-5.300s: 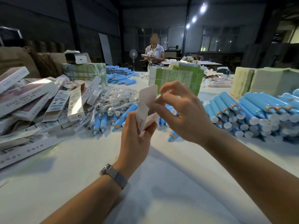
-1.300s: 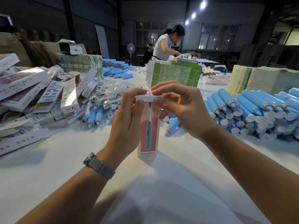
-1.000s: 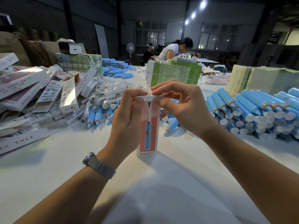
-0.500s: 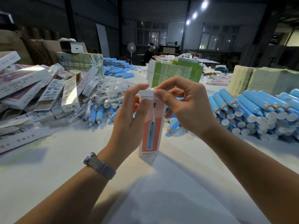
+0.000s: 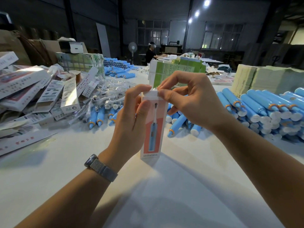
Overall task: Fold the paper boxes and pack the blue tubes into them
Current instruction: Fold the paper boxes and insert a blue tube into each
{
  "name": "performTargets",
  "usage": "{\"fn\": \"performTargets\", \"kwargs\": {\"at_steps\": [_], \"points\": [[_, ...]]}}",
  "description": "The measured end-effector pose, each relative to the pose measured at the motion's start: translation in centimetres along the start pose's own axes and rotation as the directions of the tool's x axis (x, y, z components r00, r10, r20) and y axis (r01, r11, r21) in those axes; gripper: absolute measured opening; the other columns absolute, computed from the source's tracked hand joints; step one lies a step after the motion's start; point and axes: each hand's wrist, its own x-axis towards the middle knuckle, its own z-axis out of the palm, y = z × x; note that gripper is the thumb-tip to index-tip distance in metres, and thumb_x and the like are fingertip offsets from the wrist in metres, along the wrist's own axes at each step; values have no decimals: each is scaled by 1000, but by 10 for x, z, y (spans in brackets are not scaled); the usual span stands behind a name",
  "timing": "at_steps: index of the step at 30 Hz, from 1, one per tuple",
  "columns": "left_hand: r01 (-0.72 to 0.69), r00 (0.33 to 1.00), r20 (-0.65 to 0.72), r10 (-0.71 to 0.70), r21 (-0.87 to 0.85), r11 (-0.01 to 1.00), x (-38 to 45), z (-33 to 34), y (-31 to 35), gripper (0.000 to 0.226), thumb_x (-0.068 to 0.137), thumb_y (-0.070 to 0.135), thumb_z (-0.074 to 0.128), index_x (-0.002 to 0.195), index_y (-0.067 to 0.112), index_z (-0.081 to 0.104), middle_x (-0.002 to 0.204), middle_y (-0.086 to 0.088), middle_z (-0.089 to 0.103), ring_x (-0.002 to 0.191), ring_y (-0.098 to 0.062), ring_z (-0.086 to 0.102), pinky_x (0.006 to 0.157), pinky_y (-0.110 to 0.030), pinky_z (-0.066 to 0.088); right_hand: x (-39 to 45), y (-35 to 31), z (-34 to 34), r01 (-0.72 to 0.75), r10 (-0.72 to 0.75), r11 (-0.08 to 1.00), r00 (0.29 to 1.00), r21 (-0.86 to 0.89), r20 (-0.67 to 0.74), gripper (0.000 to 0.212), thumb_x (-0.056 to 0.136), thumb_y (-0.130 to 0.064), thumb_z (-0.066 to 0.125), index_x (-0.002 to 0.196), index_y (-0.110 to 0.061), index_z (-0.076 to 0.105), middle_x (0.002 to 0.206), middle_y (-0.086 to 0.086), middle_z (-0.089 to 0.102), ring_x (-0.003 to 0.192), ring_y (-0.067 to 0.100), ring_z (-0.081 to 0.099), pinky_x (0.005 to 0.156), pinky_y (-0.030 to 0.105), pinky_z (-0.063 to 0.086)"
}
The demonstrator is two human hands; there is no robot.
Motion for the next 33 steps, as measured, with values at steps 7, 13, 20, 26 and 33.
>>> {"fn": "performTargets", "kwargs": {"at_steps": [7, 13, 20, 26, 33], "points": [[-1, 1000, -3, 0, -11, 1000, 0, -1, 1, 8, 105, 36, 36, 110, 38, 42, 82, -3, 53, 66, -30, 52, 53, -46, 44, 2, 1, -4, 9, -12, 999, 997, 39, 72, 15, 89, -3, 67, 79, -13, 64, 88, 16, 68, 70, 24, 71, 53, 29, 57], [1, 1000, -12, -1, -48, 999, -1, -1, 1, 12, 105, 35, 37, 114, 38, 42, 83, 4, 57, 66, -21, 56, 54, -33, 45, -3, 8, -4, 21, -25, 997, 998, 77, 62, 6, 87, -6, 72, 90, -9, 69, 95, 7, 69, 76, 24, 70, 57, 33, 60], [31, 999, -36, -34, -83, 996, 0, -1, 0, 12, 104, 33, 37, 113, 40, 42, 87, 11, 60, 70, -17, 59, 57, -33, 48, -9, 16, 5, 41, -40, 994, 999, 98, -10, 15, 82, -3, 76, 90, -13, 69, 101, 4, 72, 77, 13, 70, 57, 41, 60], [26, 998, -54, -28, -38, 999, 1, 0, -1, 13, 106, 28, 37, 107, 39, 43, 84, 19, 57, 67, -8, 53, 56, -24, 44, -9, 16, 3, 84, -84, 995, 996, 54, -2, 12, 84, -2, 74, 94, -8, 71, 102, 8, 70, 77, 14, 70, 56, 44, 59], [17, 998, -65, -18, -4, 1000, -2, 1, 0, 13, 105, 31, 36, 111, 41, 43, 88, 17, 55, 68, -15, 53, 56, -30, 44, -10, 19, 6, 88, -88, 995, 996, 35, -12, 11, 85, -1, 72, 93, -7, 69, 105, 9, 68, 79, 15, 69, 55, 47, 57]]}}
